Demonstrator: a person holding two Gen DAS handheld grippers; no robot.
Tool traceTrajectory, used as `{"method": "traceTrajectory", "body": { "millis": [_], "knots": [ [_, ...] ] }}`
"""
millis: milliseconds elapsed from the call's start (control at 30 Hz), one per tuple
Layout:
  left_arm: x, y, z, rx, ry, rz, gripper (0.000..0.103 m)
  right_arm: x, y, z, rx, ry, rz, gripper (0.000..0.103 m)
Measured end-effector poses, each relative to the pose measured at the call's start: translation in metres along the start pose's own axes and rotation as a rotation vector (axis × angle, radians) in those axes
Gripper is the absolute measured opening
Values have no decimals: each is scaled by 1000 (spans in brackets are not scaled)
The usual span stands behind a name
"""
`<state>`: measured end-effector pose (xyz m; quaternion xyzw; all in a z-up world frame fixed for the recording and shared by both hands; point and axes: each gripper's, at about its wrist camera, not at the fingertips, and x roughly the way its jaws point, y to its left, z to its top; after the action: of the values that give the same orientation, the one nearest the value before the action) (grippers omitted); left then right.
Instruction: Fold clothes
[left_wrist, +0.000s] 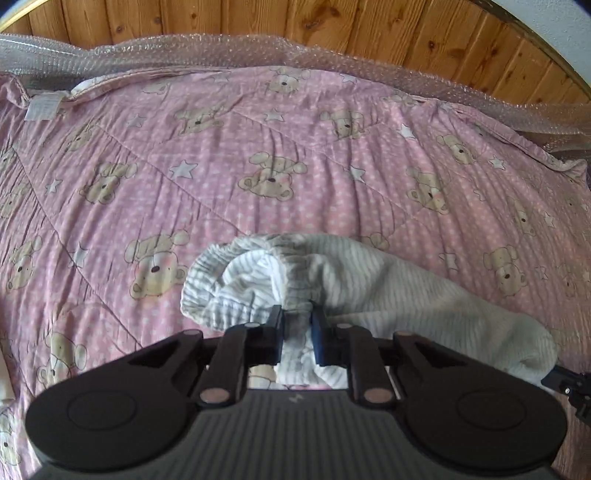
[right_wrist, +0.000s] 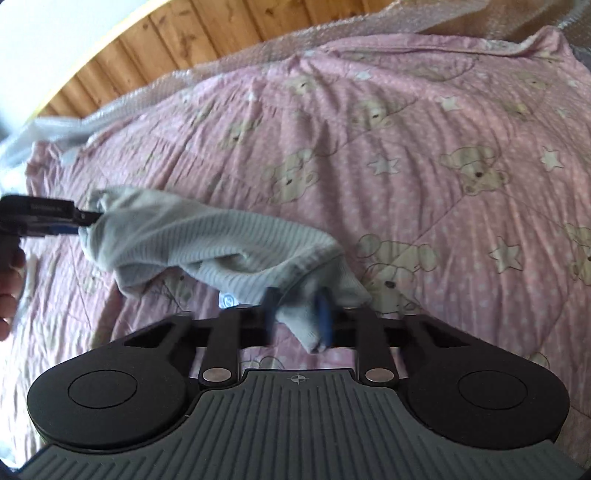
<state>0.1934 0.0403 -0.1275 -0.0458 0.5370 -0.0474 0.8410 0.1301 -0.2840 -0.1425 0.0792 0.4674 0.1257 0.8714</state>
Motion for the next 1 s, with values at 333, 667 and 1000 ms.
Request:
{"method": "traceTrajectory", "body": {
  "millis": [333,667,1000],
  "knots": [
    [-14,47,110,-387,-38,-143,21,3,-53,135,224,-118,-1,12],
    [8,44,40,-38,-40,169,51,16,-32,72,230,-13,118,58],
    [48,35,44,64,-68,280,57,45,-20,69,159,-61,-103,60]
  ]
}}
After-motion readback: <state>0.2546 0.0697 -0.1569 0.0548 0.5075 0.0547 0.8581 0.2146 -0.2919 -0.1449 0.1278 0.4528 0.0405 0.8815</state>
